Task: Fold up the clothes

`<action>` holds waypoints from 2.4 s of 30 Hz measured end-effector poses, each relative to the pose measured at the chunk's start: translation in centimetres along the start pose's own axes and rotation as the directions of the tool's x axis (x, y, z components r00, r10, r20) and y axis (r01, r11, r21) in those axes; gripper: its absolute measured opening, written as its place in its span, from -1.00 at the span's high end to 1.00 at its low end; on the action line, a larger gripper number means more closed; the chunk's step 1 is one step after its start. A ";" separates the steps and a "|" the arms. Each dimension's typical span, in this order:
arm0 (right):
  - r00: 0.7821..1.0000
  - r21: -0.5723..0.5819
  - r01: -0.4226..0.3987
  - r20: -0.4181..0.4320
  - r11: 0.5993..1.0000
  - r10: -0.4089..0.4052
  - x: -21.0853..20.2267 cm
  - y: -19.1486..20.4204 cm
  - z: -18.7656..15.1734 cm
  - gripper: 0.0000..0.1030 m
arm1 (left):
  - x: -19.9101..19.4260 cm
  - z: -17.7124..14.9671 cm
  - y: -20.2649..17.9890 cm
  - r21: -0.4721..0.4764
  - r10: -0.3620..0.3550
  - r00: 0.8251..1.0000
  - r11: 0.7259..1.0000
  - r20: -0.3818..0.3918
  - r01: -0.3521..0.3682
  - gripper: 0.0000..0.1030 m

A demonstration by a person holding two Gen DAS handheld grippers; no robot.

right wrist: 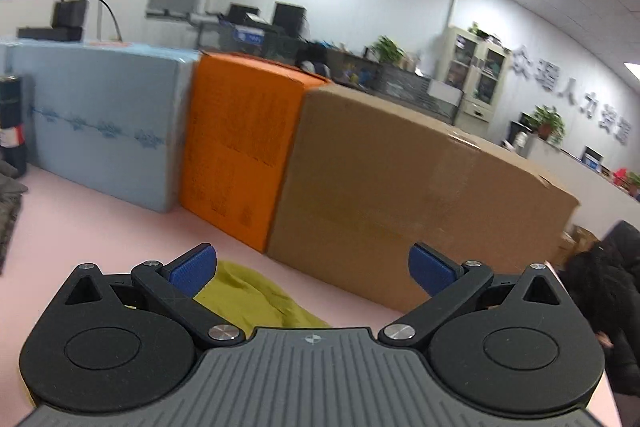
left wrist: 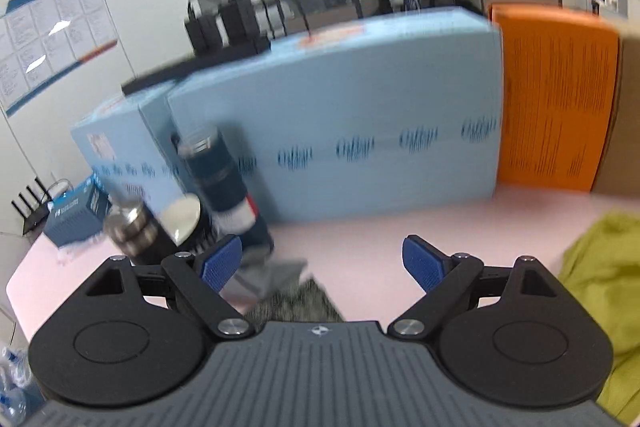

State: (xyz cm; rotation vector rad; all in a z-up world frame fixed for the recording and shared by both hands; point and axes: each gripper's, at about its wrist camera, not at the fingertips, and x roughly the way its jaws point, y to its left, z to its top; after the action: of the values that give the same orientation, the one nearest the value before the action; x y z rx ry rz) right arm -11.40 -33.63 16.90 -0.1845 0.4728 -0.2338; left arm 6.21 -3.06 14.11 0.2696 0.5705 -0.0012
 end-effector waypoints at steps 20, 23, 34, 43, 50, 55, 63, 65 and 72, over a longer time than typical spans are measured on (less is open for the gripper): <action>0.941 0.268 0.043 -0.334 0.962 0.051 2.1 0.0 -15.3 -1.00 | -2.9 -19.8 -21.2 0.639 -0.389 0.919 0.693 -0.060 0.335 -1.00; 0.935 0.269 0.055 -0.352 0.961 0.045 1.5 0.0 -16.5 -1.00 | -1.8 -20.2 -22.5 0.635 -0.372 0.926 0.701 -0.064 0.325 0.08; 0.981 0.280 -0.104 -0.128 0.954 0.144 1.5 0.2 -15.9 -1.00 | -3.3 -8.3 -10.6 -0.008 -0.046 0.977 0.999 0.206 0.049 0.95; 0.877 0.356 -0.374 -0.164 0.856 0.452 4.2 4.9 -17.1 -1.00 | -2.5 -14.7 -6.6 -0.028 0.056 0.998 0.998 0.036 -0.055 0.65; 0.813 0.447 -0.395 -0.237 0.803 0.532 6.8 5.5 -17.6 0.25 | -2.9 -18.0 -5.9 -0.014 0.076 0.997 0.997 -0.017 -0.077 0.46; 0.800 0.536 -0.447 -0.119 0.716 0.588 7.5 2.9 -13.9 0.76 | -3.3 -17.1 -6.0 0.010 0.054 0.998 0.998 0.020 -0.054 0.46; 0.787 0.497 -0.611 0.291 0.617 0.544 1.6 -4.9 -2.3 0.77 | -4.3 -15.5 -8.2 0.074 -0.030 0.995 0.997 0.097 0.023 0.75; 0.770 0.492 -0.638 0.388 0.592 0.507 -0.3 -7.3 -0.5 0.77 | -5.6 -15.0 -8.5 0.090 -0.085 0.985 0.993 0.148 0.073 0.76; 0.712 0.365 -0.673 0.554 0.643 0.431 -5.9 -11.8 5.5 0.77 | -9.2 -10.2 -5.7 -0.058 -0.086 0.958 0.993 0.275 0.105 0.76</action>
State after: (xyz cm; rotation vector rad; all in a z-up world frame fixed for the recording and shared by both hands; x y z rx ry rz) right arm -16.07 -42.73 26.93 0.4877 -0.0080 0.3104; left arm -7.37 -6.65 9.36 0.1674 0.3082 -0.1098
